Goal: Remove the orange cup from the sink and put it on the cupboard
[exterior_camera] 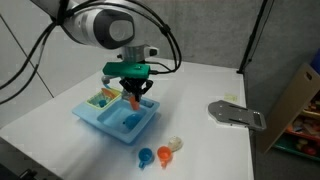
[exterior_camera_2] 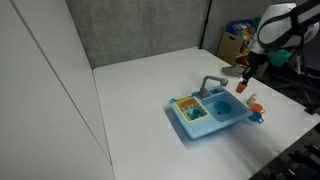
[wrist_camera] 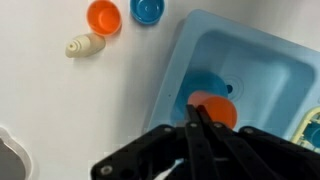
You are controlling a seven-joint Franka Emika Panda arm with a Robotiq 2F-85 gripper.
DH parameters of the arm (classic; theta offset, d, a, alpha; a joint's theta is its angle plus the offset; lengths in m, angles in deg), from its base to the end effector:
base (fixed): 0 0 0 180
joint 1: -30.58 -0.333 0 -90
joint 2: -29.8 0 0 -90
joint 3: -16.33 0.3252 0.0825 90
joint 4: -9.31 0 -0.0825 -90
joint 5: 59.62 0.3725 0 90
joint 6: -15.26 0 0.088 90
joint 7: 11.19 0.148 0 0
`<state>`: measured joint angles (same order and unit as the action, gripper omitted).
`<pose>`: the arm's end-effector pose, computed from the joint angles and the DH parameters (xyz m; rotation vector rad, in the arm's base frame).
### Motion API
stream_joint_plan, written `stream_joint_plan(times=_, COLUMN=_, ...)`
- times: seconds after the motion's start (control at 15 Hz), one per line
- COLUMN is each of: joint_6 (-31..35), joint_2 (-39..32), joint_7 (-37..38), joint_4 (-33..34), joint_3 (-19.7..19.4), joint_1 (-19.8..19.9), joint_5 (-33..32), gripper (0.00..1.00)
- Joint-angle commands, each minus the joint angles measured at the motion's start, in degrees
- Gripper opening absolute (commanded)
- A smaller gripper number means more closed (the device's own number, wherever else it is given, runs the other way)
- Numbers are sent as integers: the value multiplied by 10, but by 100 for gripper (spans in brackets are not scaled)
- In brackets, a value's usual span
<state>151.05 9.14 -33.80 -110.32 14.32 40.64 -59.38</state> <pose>0.5570 -0.1190 0.2200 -3.1121 -0.2849 0.1214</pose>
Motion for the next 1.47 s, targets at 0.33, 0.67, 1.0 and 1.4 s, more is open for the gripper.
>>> stream_joint_plan(times=0.33, joint_6=-44, joint_2=-58, joint_7=51, joint_4=85, joint_3=-30, joint_1=30, joint_5=20, gripper=2)
stream_joint_plan(times=0.67, joint_6=-31, joint_2=-104, joint_7=77, joint_4=120, joint_3=-37, joint_1=42, joint_5=20, gripper=3)
stream_joint_plan(times=1.0, joint_6=-32, joint_2=-134, joint_7=71, joint_4=146, joint_3=-28, joint_1=54, joint_5=31, gripper=2)
stream_joint_plan(times=1.4, joint_6=-28, joint_2=-129, joint_7=71, joint_4=133, joint_3=-32, joint_1=48, joint_5=22, gripper=4)
